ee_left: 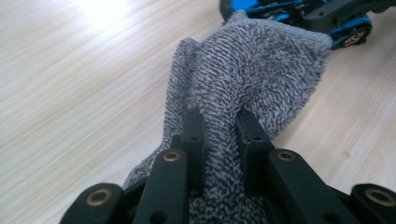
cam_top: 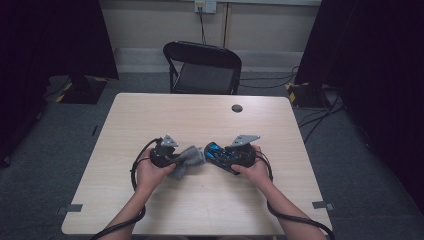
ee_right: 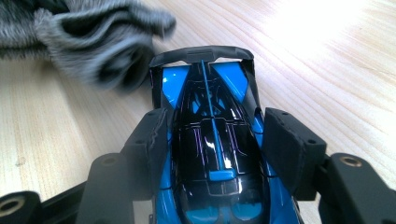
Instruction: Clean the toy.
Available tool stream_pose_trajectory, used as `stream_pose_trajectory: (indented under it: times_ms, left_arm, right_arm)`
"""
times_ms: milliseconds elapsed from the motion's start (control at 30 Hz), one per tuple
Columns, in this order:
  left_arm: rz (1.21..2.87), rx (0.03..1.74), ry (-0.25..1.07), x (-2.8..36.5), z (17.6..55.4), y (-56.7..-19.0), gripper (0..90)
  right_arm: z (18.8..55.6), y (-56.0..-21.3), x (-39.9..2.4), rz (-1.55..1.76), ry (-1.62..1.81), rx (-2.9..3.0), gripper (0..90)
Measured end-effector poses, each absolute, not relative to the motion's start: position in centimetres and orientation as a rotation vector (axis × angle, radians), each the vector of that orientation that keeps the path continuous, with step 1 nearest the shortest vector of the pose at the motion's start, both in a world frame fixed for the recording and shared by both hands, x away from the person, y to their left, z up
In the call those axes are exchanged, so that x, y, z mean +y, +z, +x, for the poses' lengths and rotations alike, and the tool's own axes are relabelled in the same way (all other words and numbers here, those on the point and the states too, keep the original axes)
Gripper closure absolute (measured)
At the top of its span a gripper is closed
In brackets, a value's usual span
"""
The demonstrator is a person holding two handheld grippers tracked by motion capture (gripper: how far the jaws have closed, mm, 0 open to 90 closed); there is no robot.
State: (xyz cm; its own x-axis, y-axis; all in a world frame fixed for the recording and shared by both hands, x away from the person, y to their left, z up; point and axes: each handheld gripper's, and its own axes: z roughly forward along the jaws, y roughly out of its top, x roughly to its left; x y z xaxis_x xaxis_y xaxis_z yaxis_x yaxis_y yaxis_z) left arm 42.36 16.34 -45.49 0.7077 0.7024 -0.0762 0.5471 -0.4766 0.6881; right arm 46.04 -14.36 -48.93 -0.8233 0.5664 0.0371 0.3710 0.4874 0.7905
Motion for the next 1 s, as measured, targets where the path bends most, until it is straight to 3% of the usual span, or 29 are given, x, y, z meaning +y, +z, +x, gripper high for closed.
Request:
stream_pose_trajectory:
  times_ms: [300,700,1000]
  left_arm:
    - [2.179,0.885,0.259,17.2,40.7,-44.4,76.1]
    - [2.187,0.656,0.101,11.3,38.4,-44.4,76.0]
    - [2.205,0.586,0.051,8.7,37.7,-44.8,76.0]
  right_arm:
    - [46.0,-48.9,-14.3,0.804,1.245,2.505,41.5]
    - [46.1,-48.8,-14.3,0.812,1.234,2.512,41.4]
    - [46.1,-48.8,-14.4,0.815,1.237,2.520,41.4]
